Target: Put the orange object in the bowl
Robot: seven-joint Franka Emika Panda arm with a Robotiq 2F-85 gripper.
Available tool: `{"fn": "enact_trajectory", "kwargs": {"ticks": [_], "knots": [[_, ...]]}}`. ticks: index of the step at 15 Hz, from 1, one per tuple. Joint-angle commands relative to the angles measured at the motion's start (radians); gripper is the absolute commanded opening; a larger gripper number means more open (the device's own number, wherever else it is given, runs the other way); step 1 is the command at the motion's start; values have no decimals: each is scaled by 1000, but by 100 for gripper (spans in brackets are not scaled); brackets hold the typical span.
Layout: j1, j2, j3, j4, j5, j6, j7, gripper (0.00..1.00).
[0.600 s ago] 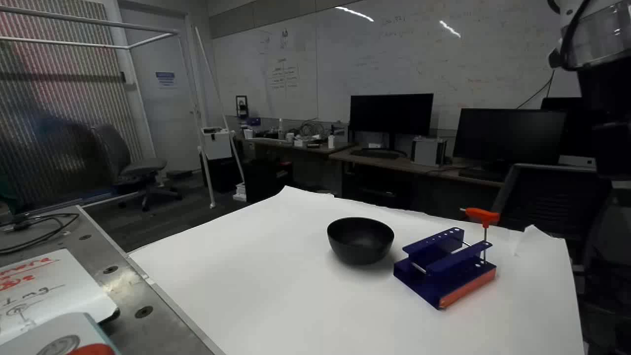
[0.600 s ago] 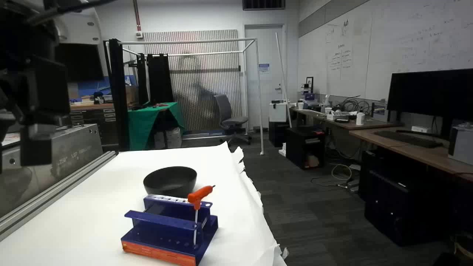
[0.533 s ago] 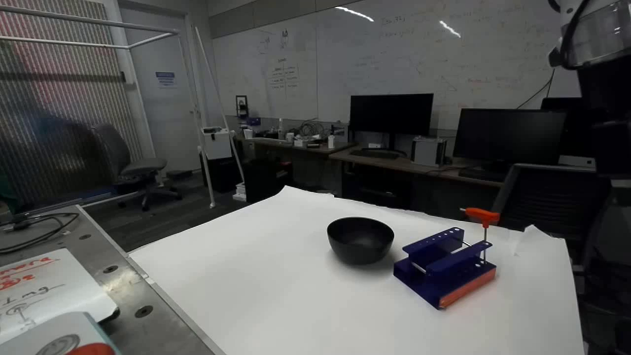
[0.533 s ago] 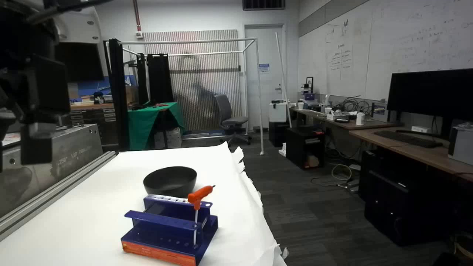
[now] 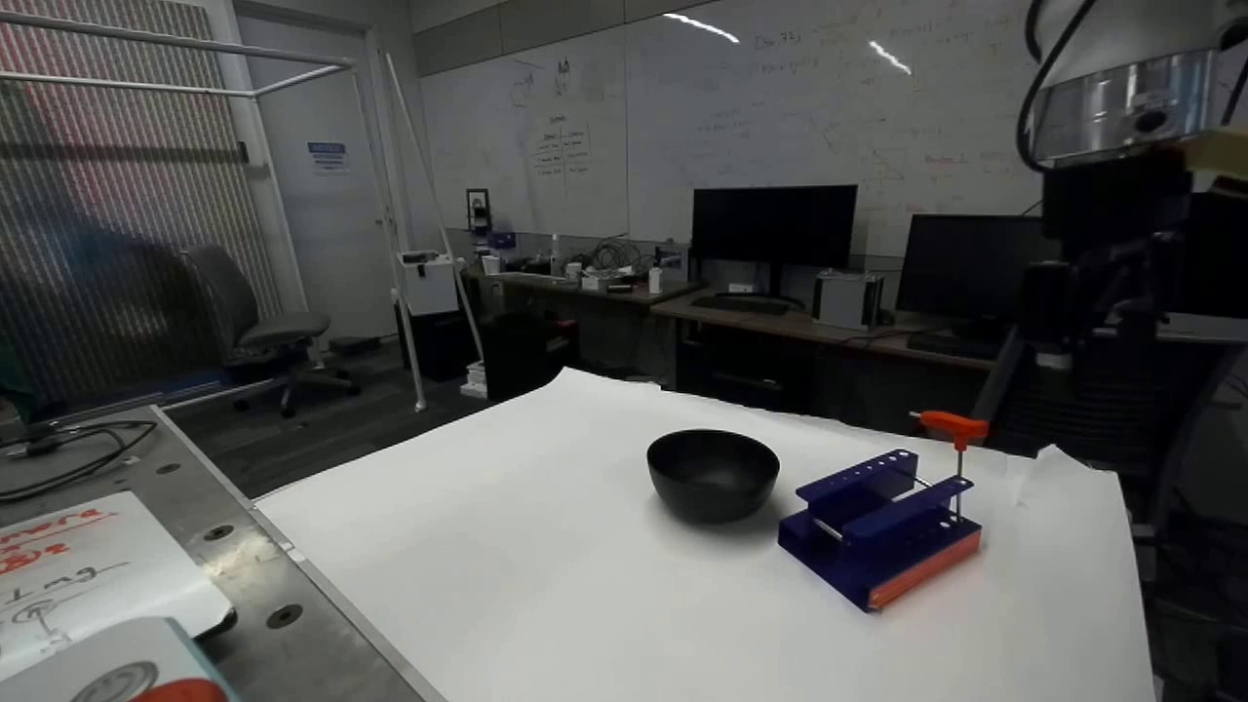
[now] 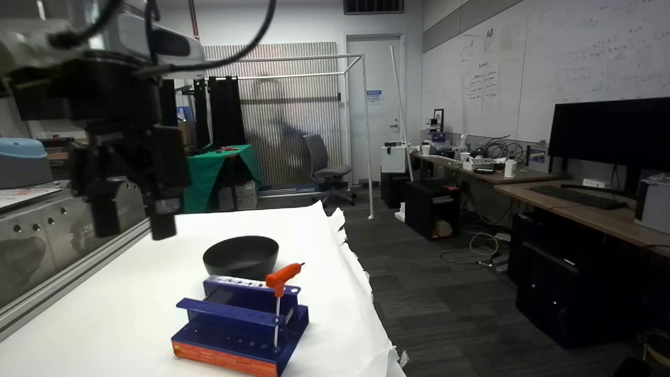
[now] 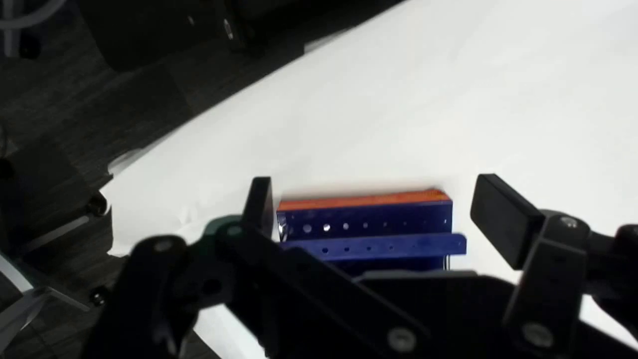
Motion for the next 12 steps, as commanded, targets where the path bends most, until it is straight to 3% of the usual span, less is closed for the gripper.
{"fn": "enact_trajectory", "kwargs": {"ticks": [1, 7, 10, 11, 12], "knots": [[-43, 152, -48, 47, -17, 172, 3, 100], [-89, 370, -117, 86, -60, 380, 21, 100], [-90, 450, -147, 122, -57, 406, 18, 100], [-87, 472, -156, 136, -56, 406, 17, 75], [-84, 487, -163, 146, -49, 402, 9, 73]]}}
